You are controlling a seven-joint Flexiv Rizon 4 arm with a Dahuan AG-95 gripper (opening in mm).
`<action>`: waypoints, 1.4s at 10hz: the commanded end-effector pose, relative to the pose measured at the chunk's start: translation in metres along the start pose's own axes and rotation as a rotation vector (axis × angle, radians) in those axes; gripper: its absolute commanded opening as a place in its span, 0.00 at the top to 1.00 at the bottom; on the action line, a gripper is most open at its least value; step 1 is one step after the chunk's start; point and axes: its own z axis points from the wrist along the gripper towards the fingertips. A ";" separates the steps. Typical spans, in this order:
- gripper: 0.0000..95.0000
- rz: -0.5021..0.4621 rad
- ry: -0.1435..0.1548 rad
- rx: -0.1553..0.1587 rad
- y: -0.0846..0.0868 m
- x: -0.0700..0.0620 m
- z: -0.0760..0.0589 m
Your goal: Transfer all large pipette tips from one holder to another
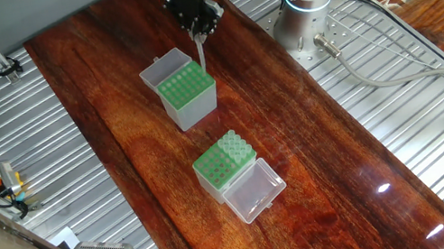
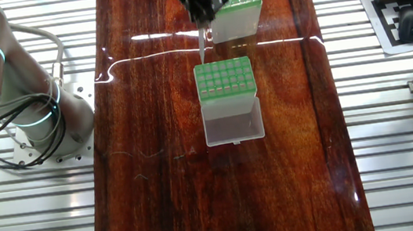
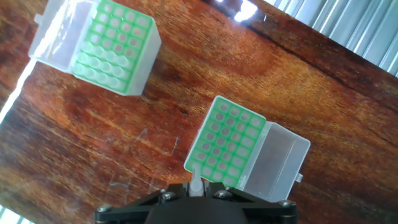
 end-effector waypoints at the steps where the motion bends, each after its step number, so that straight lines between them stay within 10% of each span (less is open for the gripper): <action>1: 1.00 0.002 0.010 -0.001 0.000 -0.001 0.001; 7: 1.00 0.015 0.010 -0.045 0.000 -0.001 0.001; 11: 1.00 0.079 0.021 -0.006 0.067 -0.030 0.004; 14: 1.00 0.101 0.032 0.019 0.081 -0.035 -0.002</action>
